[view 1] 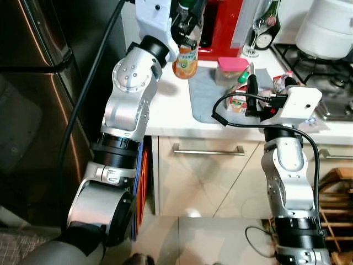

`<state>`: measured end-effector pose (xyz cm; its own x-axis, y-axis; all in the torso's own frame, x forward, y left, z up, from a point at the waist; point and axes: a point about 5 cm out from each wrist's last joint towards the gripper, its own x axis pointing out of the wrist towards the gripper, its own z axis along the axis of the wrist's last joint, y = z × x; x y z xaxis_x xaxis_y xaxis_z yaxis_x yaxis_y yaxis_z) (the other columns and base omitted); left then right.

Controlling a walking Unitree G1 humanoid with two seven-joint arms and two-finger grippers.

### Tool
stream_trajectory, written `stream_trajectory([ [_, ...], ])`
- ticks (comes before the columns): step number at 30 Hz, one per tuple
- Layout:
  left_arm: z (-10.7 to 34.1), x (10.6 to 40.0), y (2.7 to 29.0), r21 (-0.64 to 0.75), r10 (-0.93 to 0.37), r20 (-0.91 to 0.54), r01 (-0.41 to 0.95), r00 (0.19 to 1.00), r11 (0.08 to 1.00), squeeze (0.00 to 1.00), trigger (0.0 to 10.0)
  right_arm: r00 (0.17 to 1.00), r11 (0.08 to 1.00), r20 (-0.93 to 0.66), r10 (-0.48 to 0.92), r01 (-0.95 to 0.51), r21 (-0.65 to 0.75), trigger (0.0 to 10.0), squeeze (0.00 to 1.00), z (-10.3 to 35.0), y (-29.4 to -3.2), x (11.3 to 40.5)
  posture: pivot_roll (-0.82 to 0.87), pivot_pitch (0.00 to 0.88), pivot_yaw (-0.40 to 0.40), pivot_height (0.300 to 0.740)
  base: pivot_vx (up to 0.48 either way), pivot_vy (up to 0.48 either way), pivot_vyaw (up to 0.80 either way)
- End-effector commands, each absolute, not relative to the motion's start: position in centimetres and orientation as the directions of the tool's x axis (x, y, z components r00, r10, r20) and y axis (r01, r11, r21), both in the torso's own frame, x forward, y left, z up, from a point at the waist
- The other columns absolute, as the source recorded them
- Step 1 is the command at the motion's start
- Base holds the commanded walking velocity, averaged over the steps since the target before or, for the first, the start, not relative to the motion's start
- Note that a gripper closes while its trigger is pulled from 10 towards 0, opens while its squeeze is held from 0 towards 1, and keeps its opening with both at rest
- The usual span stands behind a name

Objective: Restocking fridge

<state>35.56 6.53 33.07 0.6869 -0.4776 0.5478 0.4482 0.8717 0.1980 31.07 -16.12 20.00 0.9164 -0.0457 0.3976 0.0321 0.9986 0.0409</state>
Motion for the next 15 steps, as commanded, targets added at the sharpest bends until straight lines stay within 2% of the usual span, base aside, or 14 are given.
stream_trajectory([
  [1,33.86,35.03,6.31,0.212,-0.475,0.576,0.439,0.666,0.873,0.0,10.0,0.915,1.0,0.403,-0.026,0.017,0.027,10.0,0.0,20.14,-15.89,31.08,-0.1,0.0,-0.001,0.74,-0.281,0.0,0.0],
  [15,33.3,34.97,5.97,0.233,-0.479,0.561,0.426,0.676,0.874,0.0,10.0,0.929,1.0,0.371,-0.009,0.002,0.018,10.0,0.0,19.36,-15.9,31.15,-0.1,0.0,-0.006,0.74,-0.265,0.0,0.0],
])
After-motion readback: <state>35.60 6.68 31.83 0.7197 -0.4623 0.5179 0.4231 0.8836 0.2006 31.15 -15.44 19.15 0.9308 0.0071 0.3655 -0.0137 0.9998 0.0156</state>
